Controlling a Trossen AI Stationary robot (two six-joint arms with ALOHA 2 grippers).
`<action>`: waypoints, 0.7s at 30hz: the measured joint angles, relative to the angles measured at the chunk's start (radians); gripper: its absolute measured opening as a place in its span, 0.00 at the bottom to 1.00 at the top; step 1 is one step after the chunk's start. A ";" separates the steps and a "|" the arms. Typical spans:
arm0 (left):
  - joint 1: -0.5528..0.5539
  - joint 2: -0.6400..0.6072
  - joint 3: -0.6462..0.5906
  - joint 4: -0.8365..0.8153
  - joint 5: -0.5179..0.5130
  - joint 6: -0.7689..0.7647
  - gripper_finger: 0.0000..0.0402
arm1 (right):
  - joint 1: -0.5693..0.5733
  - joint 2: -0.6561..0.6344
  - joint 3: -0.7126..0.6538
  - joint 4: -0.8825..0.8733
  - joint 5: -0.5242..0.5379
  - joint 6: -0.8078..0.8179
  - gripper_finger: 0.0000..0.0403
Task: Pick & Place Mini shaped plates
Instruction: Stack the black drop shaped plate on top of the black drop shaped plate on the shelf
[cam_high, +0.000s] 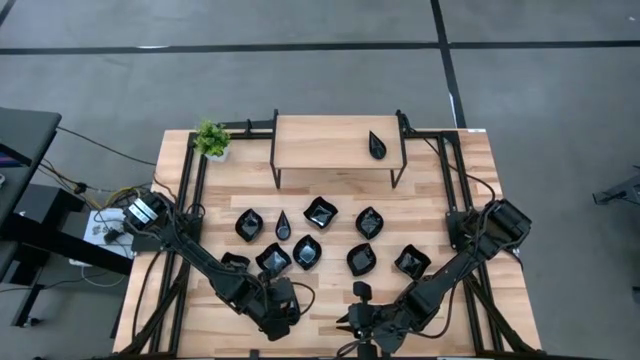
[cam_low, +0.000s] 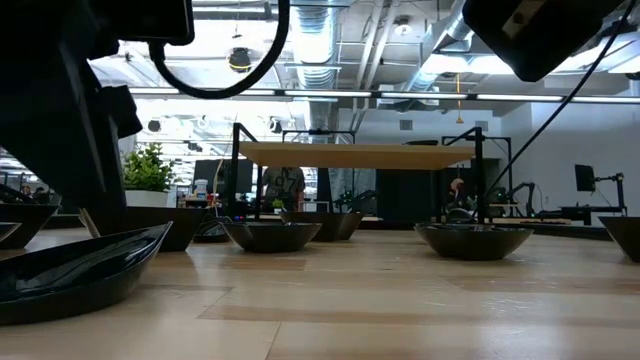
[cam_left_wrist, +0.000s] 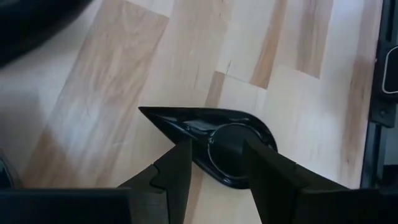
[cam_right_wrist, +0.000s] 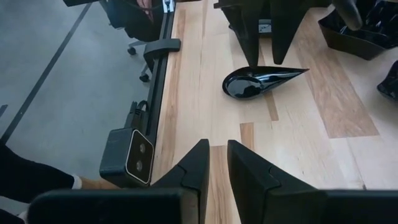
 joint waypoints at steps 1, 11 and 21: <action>0.000 0.000 0.000 0.000 0.000 -0.011 0.36 | 0.000 0.000 0.000 0.000 0.000 0.000 0.13; -0.015 0.000 0.000 -0.008 -0.022 -0.098 0.36 | 0.000 0.000 0.000 -0.003 0.003 -0.004 0.13; -0.002 -0.001 -0.025 0.004 -0.017 -0.113 0.36 | -0.010 0.000 0.000 -0.012 0.003 -0.027 0.13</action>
